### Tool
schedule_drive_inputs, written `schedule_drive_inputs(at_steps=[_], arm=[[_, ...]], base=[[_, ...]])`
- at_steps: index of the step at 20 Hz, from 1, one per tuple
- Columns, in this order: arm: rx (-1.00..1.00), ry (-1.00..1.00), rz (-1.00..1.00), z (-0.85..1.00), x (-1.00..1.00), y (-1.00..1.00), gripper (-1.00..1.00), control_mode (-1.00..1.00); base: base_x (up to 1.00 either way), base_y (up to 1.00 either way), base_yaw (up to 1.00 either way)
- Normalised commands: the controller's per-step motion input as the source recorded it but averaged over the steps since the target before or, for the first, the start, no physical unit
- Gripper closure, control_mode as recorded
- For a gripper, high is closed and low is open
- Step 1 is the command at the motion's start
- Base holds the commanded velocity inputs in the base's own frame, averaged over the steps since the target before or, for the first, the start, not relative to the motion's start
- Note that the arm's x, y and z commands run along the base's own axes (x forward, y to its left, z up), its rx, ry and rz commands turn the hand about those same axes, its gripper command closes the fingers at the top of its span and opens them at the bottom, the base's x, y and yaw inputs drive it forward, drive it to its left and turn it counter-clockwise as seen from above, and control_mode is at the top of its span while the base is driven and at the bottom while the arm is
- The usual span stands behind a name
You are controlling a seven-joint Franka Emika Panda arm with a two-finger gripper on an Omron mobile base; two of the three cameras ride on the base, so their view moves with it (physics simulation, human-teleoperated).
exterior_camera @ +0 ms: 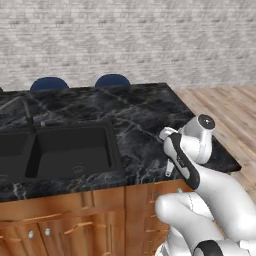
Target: Pick up the tongs from the counter and place them near the plate next to the oven.
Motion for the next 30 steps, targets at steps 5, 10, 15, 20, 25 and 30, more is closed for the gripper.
schedule_drive_inputs(at_steps=[5, 10, 15, 20, 25, 30], arm=[[0.00, 0.00, 0.00, 0.00, 0.00, 0.00, 1.00, 1.00], [0.00, 0.00, 0.00, 0.00, 0.00, 0.00, 1.00, 1.00], [0.00, 0.00, 0.00, 0.00, 0.00, 0.00, 1.00, 1.00], [0.00, 0.00, 0.00, 0.00, 0.00, 0.00, 1.00, 1.00], [0.00, 0.00, 0.00, 0.00, 0.00, 0.00, 1.00, 1.00], [0.00, 0.00, 0.00, 0.00, 0.00, 0.00, 1.00, 1.00]], base=[[-0.59, 0.00, 0.16], [-0.45, -0.01, 0.37], [-0.23, -0.03, 0.65], [-0.01, 0.00, 0.73], [0.07, 0.03, 0.73], [0.06, 0.05, 0.75]])
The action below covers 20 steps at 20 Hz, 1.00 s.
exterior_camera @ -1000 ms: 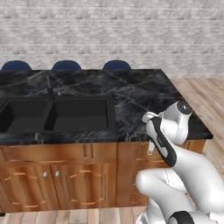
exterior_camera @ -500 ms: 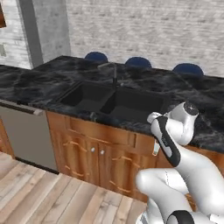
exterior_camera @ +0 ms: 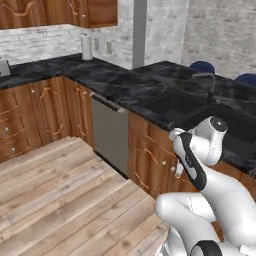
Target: Pick up the tongs from the counter and place them near the plate next to the oven.
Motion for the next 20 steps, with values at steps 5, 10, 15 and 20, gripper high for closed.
schedule_drive_inputs(at_steps=[5, 10, 15, 20], arm=[[0.00, 0.00, 0.00, 0.00, 0.00, 0.00, 1.00, 1.00], [0.00, 0.00, 0.00, 0.00, 0.00, 0.00, 1.00, 1.00], [0.00, 0.00, 0.00, 0.00, 0.00, 0.00, 1.00, 1.00], [0.00, 0.00, 0.00, 0.00, 0.00, 0.00, 1.00, 1.00]], base=[[0.28, 0.10, 0.69], [0.40, 0.20, 0.63], [0.37, 0.10, 0.66], [0.22, 0.08, 0.70]])
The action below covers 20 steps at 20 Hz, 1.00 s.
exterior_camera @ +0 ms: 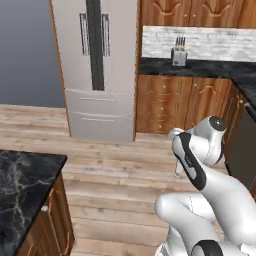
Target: Pick up the tongs from the counter and place them near the plate next to the oven.
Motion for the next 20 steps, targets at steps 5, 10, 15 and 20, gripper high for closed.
schedule_drive_inputs(at_steps=[5, 10, 15, 20], arm=[[0.00, 0.00, 0.00, 0.00, 0.00, 0.00, 1.00, 1.00], [0.00, 0.00, 0.00, 0.00, 0.00, 0.00, 1.00, 1.00], [0.00, 0.00, 0.00, 0.00, 0.00, 0.00, 1.00, 1.00], [0.00, 0.00, 0.00, 0.00, 0.00, 0.00, 1.00, 1.00]], base=[[0.63, 0.00, 0.68], [0.91, -0.10, 0.61], [0.89, -0.27, 0.55], [0.91, -0.66, 0.40]])
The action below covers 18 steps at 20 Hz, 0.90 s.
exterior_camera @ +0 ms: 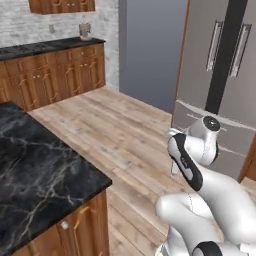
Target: Pick up the tongs from the counter and place them near the plate next to the oven.
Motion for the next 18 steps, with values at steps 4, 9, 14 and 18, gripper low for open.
schedule_drive_inputs(at_steps=[4, 9, 14, 18], arm=[[0.00, 0.00, 0.00, 0.00, 0.00, 0.00, 1.00, 1.00], [0.00, 0.00, 0.00, 0.00, 0.00, 0.00, 1.00, 1.00], [0.00, 0.00, 0.00, 0.00, 0.00, 0.00, 1.00, 1.00], [0.00, 0.00, 0.00, 0.00, 0.00, 0.00, 1.00, 1.00]], base=[[0.98, -0.73, 0.35], [1.00, -0.13, 0.53], [1.00, -0.03, 0.49], [1.00, -0.46, 0.30]])
